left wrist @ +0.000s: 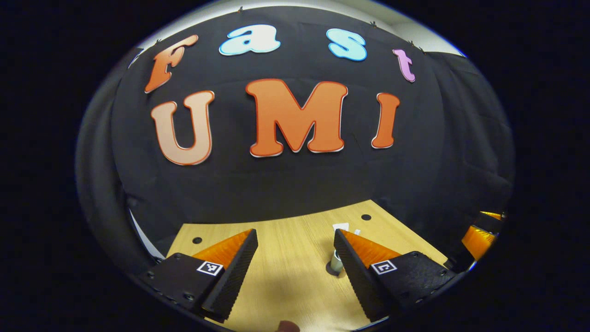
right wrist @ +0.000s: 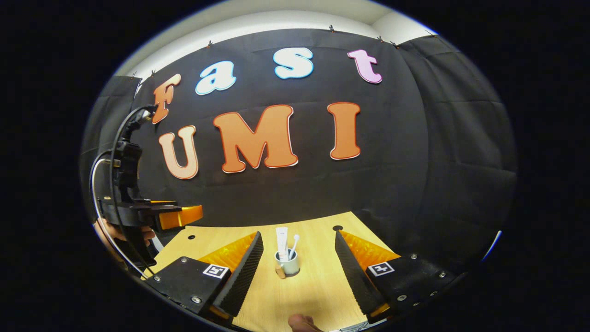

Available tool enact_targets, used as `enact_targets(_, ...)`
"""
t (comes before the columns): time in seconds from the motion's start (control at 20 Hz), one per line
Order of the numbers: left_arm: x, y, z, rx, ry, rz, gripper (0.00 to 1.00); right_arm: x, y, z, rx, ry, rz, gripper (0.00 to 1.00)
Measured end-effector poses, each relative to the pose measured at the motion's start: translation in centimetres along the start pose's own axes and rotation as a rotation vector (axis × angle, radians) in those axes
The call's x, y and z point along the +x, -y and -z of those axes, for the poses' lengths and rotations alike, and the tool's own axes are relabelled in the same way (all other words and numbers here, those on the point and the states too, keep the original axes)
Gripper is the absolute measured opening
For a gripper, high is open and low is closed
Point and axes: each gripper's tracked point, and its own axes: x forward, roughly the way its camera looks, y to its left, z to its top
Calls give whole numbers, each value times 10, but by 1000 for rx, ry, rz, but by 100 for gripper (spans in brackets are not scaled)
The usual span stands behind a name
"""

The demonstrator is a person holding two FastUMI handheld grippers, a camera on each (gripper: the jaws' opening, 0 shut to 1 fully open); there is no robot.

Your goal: Put the toothbrush and toothpaste on the desktop into the cup, then pick up the cup and place it on the coaster on the desktop.

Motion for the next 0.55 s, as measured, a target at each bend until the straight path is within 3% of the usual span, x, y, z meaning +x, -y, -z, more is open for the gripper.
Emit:
enact_targets(0.25, -47, -11, -14, -15, 93, -19, 100, 9, -24, 10, -36, -15, -67, 94)
enact_targets(0.55, -48, -7, -24, -4, 156, 0, 100, 19, -37, 15, -23, -33, -74, 94)
